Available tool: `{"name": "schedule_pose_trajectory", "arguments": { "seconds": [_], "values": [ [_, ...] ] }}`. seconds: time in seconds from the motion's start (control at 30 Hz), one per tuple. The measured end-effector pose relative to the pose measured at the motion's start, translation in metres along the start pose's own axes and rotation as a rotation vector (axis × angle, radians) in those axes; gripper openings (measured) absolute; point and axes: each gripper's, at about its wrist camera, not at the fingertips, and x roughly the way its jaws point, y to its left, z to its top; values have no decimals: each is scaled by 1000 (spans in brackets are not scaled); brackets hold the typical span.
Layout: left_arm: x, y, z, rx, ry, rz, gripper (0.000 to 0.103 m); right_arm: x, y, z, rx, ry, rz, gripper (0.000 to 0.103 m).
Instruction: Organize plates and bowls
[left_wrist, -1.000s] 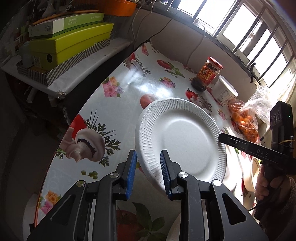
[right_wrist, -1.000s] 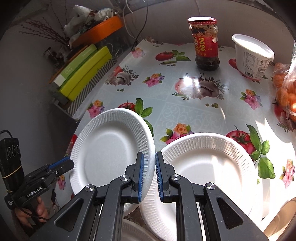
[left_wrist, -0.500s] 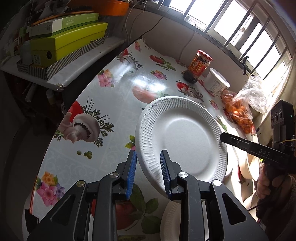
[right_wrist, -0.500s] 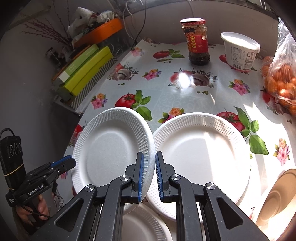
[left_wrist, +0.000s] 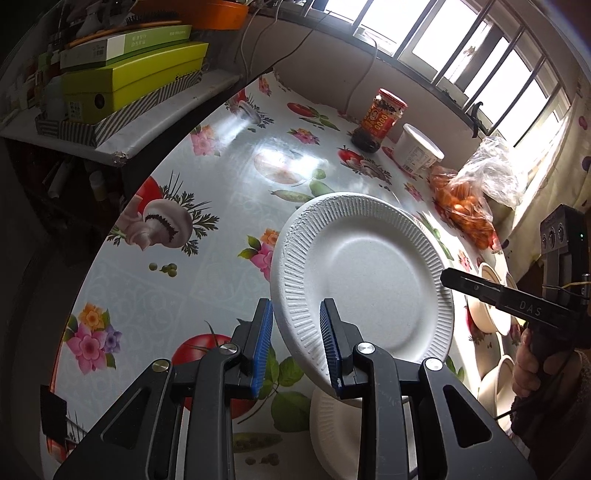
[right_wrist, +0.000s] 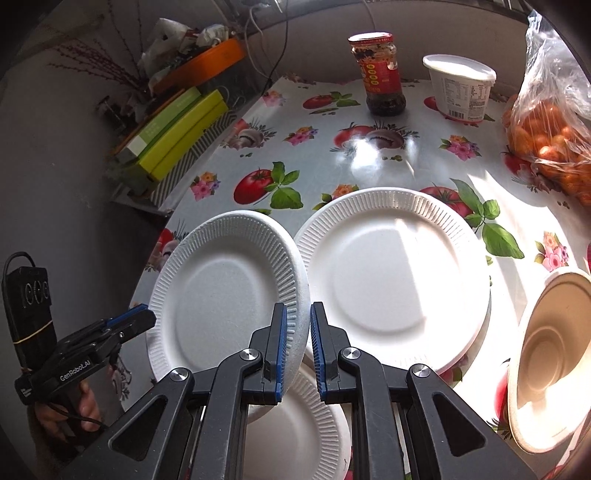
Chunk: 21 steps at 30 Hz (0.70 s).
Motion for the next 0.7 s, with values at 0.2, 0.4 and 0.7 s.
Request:
{"name": "schedule_pose_trajectory", "arguments": {
  "seconds": [0.2,0.4,0.7],
  "values": [
    [-3,-4,-13,14,11,-1,28,-6,0,-17,3,4,-3,13],
    [-6,-7,-24,26,16,-3,28,-10,-2,-34,11,15,-6,14],
    [-8,-15,-43,50,34,-16,28,-14,-7,-56,14,27,-29,14]
  ]
}}
